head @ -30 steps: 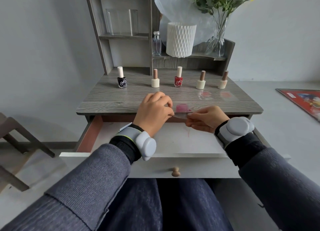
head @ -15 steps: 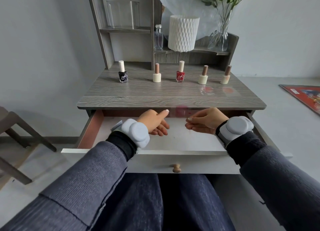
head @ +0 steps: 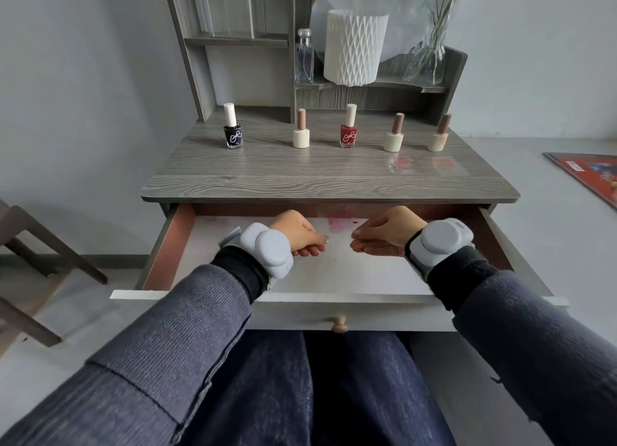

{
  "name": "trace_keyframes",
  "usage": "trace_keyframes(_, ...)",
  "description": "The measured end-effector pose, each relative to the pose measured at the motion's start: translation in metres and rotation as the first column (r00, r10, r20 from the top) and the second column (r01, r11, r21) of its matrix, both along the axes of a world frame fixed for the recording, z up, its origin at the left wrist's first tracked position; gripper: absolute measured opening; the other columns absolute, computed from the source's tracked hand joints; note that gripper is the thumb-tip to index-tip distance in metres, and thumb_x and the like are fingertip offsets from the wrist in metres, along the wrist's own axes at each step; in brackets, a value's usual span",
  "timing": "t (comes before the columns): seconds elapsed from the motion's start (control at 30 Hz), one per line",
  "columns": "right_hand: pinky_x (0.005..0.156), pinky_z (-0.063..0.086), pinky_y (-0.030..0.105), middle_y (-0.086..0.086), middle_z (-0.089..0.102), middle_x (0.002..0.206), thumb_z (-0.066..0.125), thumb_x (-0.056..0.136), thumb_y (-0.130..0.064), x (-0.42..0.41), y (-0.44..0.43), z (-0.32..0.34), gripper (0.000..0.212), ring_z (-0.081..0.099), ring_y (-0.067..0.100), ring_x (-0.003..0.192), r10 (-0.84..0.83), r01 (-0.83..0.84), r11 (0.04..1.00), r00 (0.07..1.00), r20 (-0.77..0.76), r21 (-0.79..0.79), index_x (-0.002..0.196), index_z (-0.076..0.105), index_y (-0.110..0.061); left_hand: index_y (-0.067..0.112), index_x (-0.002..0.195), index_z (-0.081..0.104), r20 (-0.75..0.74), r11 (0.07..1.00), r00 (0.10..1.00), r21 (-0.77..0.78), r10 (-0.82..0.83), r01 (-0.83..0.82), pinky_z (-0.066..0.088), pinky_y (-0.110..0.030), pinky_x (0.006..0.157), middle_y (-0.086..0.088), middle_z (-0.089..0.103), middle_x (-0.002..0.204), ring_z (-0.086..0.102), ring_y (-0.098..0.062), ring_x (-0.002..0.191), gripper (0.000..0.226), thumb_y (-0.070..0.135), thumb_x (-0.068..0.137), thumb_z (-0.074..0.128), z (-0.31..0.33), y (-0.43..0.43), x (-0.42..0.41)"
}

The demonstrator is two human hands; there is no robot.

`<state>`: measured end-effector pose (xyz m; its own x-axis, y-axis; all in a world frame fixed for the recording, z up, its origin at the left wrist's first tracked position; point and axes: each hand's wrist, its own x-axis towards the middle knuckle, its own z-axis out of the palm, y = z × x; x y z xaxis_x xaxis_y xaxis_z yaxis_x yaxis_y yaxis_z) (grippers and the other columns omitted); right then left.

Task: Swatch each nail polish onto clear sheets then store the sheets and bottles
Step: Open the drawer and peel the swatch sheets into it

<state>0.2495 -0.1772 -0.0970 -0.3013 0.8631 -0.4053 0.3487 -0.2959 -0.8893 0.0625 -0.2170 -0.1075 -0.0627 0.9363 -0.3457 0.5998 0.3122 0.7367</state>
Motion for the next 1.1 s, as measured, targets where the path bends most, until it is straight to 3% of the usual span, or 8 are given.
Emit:
trace_keyframes(0.13, 0.060, 0.058, 0.018, 0.017, 0.073, 0.084, 0.070, 0.086, -0.006, -0.005, 0.005, -0.003, 0.017, 0.068, 0.008, 0.054, 0.029, -0.031, 0.999, 0.997, 0.075, 0.022, 0.094, 0.069, 0.009, 0.014, 0.068, 0.066, -0.056, 1.000, 0.998, -0.019, 0.005, -0.006, 0.031, -0.008, 0.035, 0.009, 0.059, 0.052, 0.046, -0.005, 0.046, 0.025, 0.027, 0.089, 0.065, -0.006, 0.007, 0.002)
trace_keyframes(0.33, 0.054, 0.057, 0.018, 0.011, 0.073, 0.070, 0.072, 0.084, -0.003, -0.010, 0.015, -0.013, 0.019, 0.070, 0.011, 0.056, 0.048, -0.050, 0.999, 0.992, 0.120, 0.016, 0.094, 0.070, 0.012, 0.013, 0.070, 0.068, -0.135, 0.999, 0.991, -0.040, -0.009, 0.003, 0.029, -0.007, 0.034, 0.010, 0.059, 0.050, 0.047, 0.001, 0.036, 0.022, 0.026, 0.087, 0.066, -0.014, 0.017, 0.001)
trace_keyframes(0.5, 0.053, 0.056, 0.017, 0.010, 0.074, 0.070, 0.073, 0.083, -0.005, -0.013, 0.023, -0.017, 0.016, 0.070, 0.011, 0.056, 0.074, -0.077, 0.997, 0.983, 0.166, 0.010, 0.091, 0.070, 0.009, 0.017, 0.064, 0.066, -0.218, 0.996, 0.974, -0.069, -0.062, 0.048, 0.035, -0.014, 0.045, 0.012, 0.057, 0.042, 0.045, 0.004, 0.031, 0.026, 0.027, 0.088, 0.065, -0.017, 0.028, -0.001)
trace_keyframes(0.6, 0.066, 0.060, 0.023, 0.015, 0.075, 0.081, 0.075, 0.082, -0.008, -0.014, 0.027, -0.019, 0.018, 0.073, 0.019, 0.071, 0.085, -0.091, 0.996, 0.976, 0.202, 0.022, 0.091, 0.071, 0.007, 0.018, 0.065, 0.066, -0.254, 0.991, 0.961, -0.102, -0.111, 0.088, 0.036, -0.009, 0.041, 0.014, 0.054, 0.036, 0.045, 0.004, 0.029, 0.025, 0.027, 0.088, 0.064, -0.017, 0.032, -0.001)
trace_keyframes(0.67, 0.083, 0.059, 0.033, 0.016, 0.075, 0.088, 0.077, 0.080, -0.013, -0.014, 0.029, -0.022, 0.022, 0.073, 0.026, 0.088, 0.101, -0.112, 0.993, 0.960, 0.263, 0.028, 0.092, 0.072, 0.005, 0.017, 0.068, 0.067, -0.275, 0.989, 0.953, -0.106, -0.127, 0.101, 0.034, -0.008, 0.037, 0.014, 0.054, 0.036, 0.043, 0.004, 0.029, 0.023, 0.026, 0.088, 0.064, -0.017, 0.034, 0.000)
trace_keyframes(0.73, 0.091, 0.056, 0.042, 0.015, 0.075, 0.087, 0.081, 0.075, -0.018, -0.013, 0.029, -0.024, 0.023, 0.072, 0.030, 0.094, 0.119, -0.144, 0.988, 0.937, 0.328, 0.051, 0.087, 0.074, 0.001, 0.015, 0.070, 0.068, -0.281, 0.988, 0.950, -0.115, -0.133, 0.104, 0.035, -0.010, 0.039, 0.012, 0.056, 0.039, 0.043, 0.003, 0.029, 0.022, 0.026, 0.088, 0.064, -0.019, 0.035, 0.001)
trace_keyframes(0.97, 0.092, 0.055, 0.043, 0.015, 0.075, 0.082, 0.078, 0.079, -0.016, -0.011, 0.027, -0.021, 0.025, 0.071, 0.032, 0.095, 0.101, -0.114, 0.993, 0.946, 0.307, 0.024, 0.088, 0.073, 0.006, 0.014, 0.063, 0.062, -0.280, 0.978, 0.944, -0.157, -0.175, 0.135, 0.032, -0.007, 0.035, 0.013, 0.053, 0.035, 0.041, 0.001, 0.027, 0.030, 0.028, 0.090, 0.062, -0.021, 0.035, 0.002)
trace_keyframes(1.1, 0.090, 0.056, 0.042, 0.012, 0.076, 0.080, 0.074, 0.084, -0.019, -0.009, 0.030, -0.011, 0.025, 0.073, 0.028, 0.090, 0.097, -0.132, 0.989, 0.916, 0.390, 0.066, 0.088, 0.072, 0.005, 0.015, 0.056, 0.058, -0.329, 0.988, 0.934, -0.097, -0.143, 0.117, 0.035, -0.011, 0.039, 0.011, 0.050, 0.032, 0.045, -0.004, 0.034, 0.039, 0.036, 0.089, 0.062, -0.015, 0.033, -0.001)
